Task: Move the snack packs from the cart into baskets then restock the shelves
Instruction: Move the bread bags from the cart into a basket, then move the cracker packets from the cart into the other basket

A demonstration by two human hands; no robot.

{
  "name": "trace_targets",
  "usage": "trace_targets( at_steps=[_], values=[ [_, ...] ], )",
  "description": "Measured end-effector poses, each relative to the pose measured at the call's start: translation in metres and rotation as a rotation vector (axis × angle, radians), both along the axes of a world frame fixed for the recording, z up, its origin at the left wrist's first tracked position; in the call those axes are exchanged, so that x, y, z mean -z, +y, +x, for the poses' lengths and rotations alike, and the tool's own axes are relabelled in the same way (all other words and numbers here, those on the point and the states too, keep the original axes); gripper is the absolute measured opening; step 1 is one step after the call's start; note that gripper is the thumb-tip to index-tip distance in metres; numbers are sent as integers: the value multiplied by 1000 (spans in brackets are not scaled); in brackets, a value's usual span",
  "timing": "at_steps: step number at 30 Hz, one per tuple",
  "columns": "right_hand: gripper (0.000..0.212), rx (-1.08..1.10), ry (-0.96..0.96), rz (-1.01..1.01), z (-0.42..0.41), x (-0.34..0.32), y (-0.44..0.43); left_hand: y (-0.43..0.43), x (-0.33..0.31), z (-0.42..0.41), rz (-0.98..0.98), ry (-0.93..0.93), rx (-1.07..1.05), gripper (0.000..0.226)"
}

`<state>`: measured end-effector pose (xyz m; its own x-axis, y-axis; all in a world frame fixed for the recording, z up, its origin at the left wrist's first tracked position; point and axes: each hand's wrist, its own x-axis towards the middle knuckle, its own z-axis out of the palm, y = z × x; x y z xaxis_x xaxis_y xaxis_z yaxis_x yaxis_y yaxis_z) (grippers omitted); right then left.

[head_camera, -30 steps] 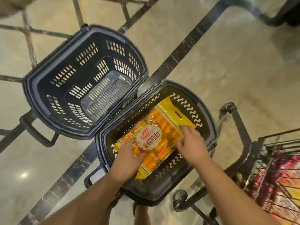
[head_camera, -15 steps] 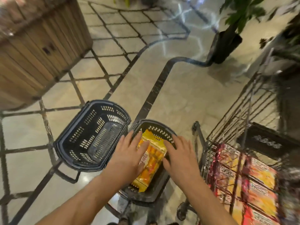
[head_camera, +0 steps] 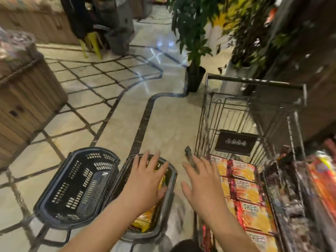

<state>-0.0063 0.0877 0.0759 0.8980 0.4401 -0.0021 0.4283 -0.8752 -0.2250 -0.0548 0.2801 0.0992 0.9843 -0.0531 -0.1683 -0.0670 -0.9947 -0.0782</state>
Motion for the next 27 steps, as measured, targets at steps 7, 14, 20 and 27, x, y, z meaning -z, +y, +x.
trace_targets(
  at_steps=[7, 14, 20, 27],
  values=[
    [58, 229, 36, -44, -75, -5, -79, -58, -4, -24, -140, 56, 145, 75],
    [59, 335, 106, -143, -133, -2, -153, -117, 10, -62, -234, 153, 252, 74],
    [60, 359, 175, -144, -145, 6, -200, -170, 14, -68, -220, 218, 297, 74],
    [59, 313, 307, -91, -122, 44, -276, -243, 54, -55, -152, 283, 244, 71]
  ],
)
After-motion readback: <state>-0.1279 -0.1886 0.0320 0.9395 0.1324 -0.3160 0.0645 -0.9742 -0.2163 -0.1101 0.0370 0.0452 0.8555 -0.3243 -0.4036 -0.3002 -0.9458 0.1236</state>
